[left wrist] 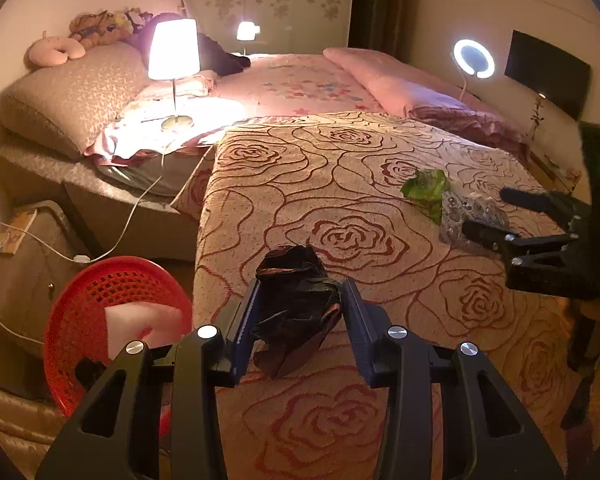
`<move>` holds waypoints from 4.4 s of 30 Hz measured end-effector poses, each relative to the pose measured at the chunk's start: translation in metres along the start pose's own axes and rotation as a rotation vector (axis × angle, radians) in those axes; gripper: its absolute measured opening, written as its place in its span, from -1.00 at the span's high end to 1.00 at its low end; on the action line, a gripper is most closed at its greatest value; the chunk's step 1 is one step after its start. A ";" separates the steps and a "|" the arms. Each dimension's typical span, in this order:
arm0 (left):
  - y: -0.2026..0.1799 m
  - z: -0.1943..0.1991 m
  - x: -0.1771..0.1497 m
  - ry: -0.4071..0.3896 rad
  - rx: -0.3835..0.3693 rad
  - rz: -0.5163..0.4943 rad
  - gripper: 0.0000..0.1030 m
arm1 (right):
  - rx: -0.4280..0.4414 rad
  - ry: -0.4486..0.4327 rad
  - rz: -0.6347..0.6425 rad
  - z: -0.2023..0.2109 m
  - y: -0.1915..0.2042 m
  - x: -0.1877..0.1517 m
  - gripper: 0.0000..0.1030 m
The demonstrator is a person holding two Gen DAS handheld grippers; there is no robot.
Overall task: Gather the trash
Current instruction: 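Grasp the silver blister pack with the right tool while the left tool holds the bag, then carry the black bag in the left tool and blister pack in the right tool over the red basket, then open both tools to drop the bag and blister pack into the basket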
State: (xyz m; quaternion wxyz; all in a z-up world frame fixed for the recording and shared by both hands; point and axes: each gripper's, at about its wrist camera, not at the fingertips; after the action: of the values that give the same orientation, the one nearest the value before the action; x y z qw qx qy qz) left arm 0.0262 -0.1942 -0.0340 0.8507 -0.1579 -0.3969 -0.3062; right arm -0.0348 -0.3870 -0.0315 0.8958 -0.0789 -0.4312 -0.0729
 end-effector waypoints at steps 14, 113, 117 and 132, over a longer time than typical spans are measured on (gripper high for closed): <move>0.009 0.013 -0.008 -0.005 -0.010 0.032 0.24 | 0.206 0.081 0.021 0.017 0.038 -0.027 -0.49; 0.183 0.027 -0.045 -0.002 0.360 0.274 0.19 | 0.372 0.103 0.092 -0.057 0.244 0.068 -0.06; 0.186 0.028 -0.046 -0.003 0.364 0.278 0.05 | 0.403 0.120 0.069 -0.063 0.249 0.067 -0.07; 0.184 0.037 -0.045 -0.035 0.371 0.280 -0.45 | 0.398 0.096 0.027 -0.047 0.231 0.057 -0.21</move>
State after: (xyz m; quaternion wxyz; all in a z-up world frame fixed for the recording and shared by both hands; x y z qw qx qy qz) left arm 0.1015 -0.0167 -0.0502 0.8924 -0.0573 -0.4352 -0.1044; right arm 0.0824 -0.1745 -0.0343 0.9142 0.0973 -0.3928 0.0222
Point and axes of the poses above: each gripper's, at about its wrist camera, not at the fingertips, and z roughly against the way its jaws point, y to its left, x to its top, and after that the axes turned 7 degrees about -y, right-handed
